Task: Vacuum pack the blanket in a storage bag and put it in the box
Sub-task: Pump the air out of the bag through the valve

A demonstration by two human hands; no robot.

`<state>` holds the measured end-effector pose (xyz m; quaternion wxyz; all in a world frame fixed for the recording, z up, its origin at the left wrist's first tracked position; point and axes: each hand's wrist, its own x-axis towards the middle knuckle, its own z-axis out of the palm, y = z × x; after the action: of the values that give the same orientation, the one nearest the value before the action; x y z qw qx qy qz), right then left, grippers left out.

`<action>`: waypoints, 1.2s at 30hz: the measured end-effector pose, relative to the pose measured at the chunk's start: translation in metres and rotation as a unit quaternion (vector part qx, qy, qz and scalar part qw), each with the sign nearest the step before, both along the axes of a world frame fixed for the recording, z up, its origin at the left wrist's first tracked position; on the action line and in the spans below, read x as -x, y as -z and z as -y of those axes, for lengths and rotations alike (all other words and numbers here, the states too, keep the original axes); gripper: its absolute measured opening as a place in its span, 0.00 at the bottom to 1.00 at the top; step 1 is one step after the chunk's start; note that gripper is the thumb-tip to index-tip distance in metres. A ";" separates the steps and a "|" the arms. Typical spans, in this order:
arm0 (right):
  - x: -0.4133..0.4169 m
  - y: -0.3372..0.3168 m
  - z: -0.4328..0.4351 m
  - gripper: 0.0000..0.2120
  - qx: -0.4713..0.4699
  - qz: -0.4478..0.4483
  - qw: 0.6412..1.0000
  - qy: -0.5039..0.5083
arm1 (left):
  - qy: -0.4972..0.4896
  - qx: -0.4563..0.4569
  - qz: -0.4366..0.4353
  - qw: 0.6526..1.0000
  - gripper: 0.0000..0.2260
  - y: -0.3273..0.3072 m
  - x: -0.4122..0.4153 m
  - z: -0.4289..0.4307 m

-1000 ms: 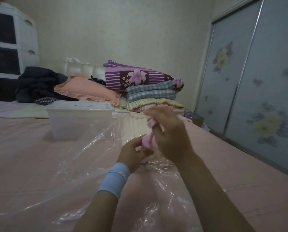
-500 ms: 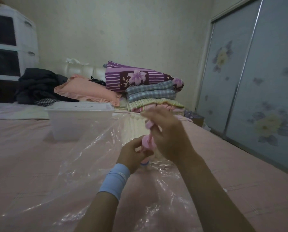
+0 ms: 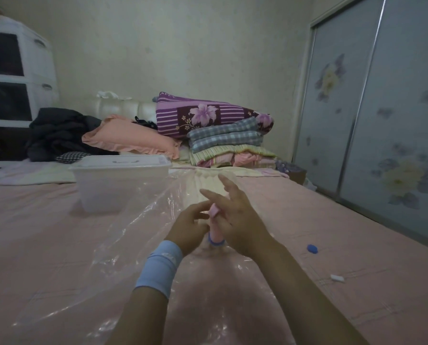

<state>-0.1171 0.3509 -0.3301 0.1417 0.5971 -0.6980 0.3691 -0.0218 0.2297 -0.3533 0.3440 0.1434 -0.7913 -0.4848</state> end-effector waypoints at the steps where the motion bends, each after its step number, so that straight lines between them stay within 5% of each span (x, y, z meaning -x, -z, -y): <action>1: 0.000 -0.001 0.000 0.34 -0.017 0.019 1.000 -0.017 | 0.001 -0.032 -0.025 0.999 0.24 -0.006 -0.003 0.000; 3: 0.001 -0.001 0.001 0.49 -0.034 0.075 0.996 -0.031 | 0.002 -0.077 -0.064 0.995 0.19 -0.019 -0.010 -0.004; 6: 0.001 0.005 0.010 0.56 0.031 0.154 0.987 -0.018 | -0.017 -0.016 -0.053 0.998 0.12 -0.029 -0.017 -0.007; 8: 0.005 0.010 0.017 0.52 0.050 0.205 0.977 -0.018 | -0.048 0.063 -0.029 0.996 0.13 -0.032 -0.019 -0.006; 12: 0.017 0.020 0.029 0.23 0.020 0.221 0.975 -0.027 | -0.140 0.217 0.032 0.966 0.15 -0.036 -0.018 0.004; 18: 0.020 0.028 0.044 0.23 0.000 0.168 0.986 -0.011 | -0.255 0.305 0.063 0.915 0.08 -0.049 -0.029 -0.001; 23: 0.022 0.033 0.051 0.23 -0.003 0.179 0.984 -0.009 | -0.392 0.374 -0.210 0.814 0.08 -0.094 -0.057 -0.002; 26: 0.021 0.034 0.054 0.24 -0.003 0.173 0.985 -0.012 | -0.426 0.388 -0.274 0.770 0.09 -0.102 -0.065 0.012; 29: 0.020 0.034 0.056 0.24 0.002 0.172 0.985 -0.008 | -0.370 0.375 -0.245 0.814 0.07 -0.075 -0.048 0.015; 33: 0.019 0.037 0.059 0.24 0.011 0.171 0.985 0.002 | -0.223 0.331 -0.065 0.914 0.06 -0.036 -0.027 0.020; 36: 0.020 0.038 0.060 0.25 0.006 0.165 0.986 0.010 | -0.232 0.342 -0.073 0.908 0.04 -0.046 -0.034 0.017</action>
<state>-0.1367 0.2910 -0.3678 0.0320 0.5199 -0.7158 0.4651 0.0126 0.2130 -0.3075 0.5314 0.1607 -0.8257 -0.0998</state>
